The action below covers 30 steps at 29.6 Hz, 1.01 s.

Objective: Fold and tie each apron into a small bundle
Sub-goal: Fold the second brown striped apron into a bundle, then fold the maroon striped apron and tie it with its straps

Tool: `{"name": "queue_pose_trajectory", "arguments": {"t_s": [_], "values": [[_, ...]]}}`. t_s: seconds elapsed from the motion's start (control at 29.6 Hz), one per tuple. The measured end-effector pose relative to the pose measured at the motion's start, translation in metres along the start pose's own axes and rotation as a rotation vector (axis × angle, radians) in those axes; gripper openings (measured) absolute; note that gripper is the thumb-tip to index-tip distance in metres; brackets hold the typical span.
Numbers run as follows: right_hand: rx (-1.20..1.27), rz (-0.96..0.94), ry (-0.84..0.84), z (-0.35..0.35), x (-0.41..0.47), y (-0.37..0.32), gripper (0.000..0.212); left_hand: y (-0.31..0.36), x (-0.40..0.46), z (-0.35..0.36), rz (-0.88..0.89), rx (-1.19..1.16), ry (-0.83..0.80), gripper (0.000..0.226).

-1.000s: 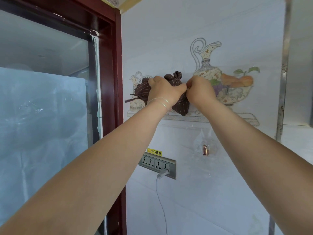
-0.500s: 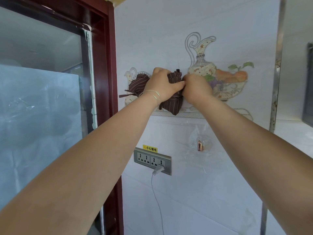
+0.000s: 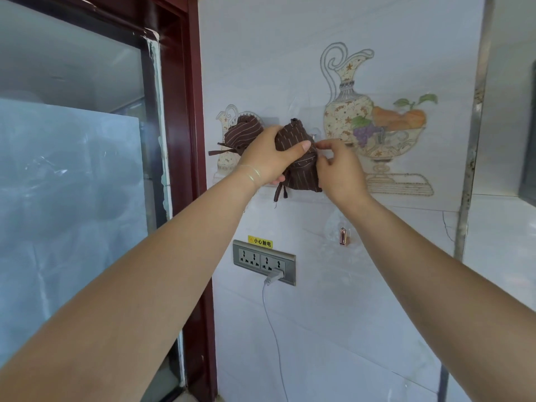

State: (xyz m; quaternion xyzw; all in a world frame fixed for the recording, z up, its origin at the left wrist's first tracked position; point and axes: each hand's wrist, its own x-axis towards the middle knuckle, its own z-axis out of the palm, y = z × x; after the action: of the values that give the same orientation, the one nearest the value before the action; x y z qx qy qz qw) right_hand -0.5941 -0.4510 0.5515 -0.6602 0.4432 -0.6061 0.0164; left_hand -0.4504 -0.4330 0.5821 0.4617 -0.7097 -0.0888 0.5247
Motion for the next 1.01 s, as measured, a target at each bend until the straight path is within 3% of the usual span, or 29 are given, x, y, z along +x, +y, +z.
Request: {"name": "queue_pose_trajectory", "arguments": {"t_s": [0.1, 0.2, 0.3, 0.51, 0.68, 0.78, 0.91, 1.01], "values": [[0.041, -0.101, 0.099, 0.013, -0.034, 0.0, 0.016, -0.024, -0.025, -0.002, 0.171, 0.107, 0.089, 0.059], [0.057, -0.192, 0.041, 0.033, -0.073, -0.007, 0.013, -0.054, -0.063, -0.013, 0.147, 0.127, 0.112, 0.04], [0.047, -0.17, -0.203, 0.067, -0.107, -0.008, 0.011, -0.101, -0.118, -0.025, -0.058, 0.148, 0.047, 0.013], [0.089, -0.131, -0.65, 0.152, -0.197, -0.01, 0.013, -0.182, -0.243, -0.061, -0.516, 0.138, -0.035, 0.012], [0.201, 0.036, -1.295, 0.228, -0.335, -0.015, 0.011, -0.242, -0.389, -0.097, -0.93, 0.093, -0.053, 0.012], [0.173, 0.161, -1.577, 0.254, -0.417, -0.002, 0.014, -0.271, -0.479, -0.111, -1.09, 0.137, -0.103, 0.011], [0.077, 0.448, -1.794, 0.27, -0.527, 0.014, 0.011, -0.299, -0.604, -0.133, -1.317, 0.237, -0.242, 0.014], [-0.08, 0.456, -1.828, 0.273, -0.589, 0.029, 0.011, -0.308, -0.666, -0.142, -1.458, 0.225, -0.095, 0.018]]}}
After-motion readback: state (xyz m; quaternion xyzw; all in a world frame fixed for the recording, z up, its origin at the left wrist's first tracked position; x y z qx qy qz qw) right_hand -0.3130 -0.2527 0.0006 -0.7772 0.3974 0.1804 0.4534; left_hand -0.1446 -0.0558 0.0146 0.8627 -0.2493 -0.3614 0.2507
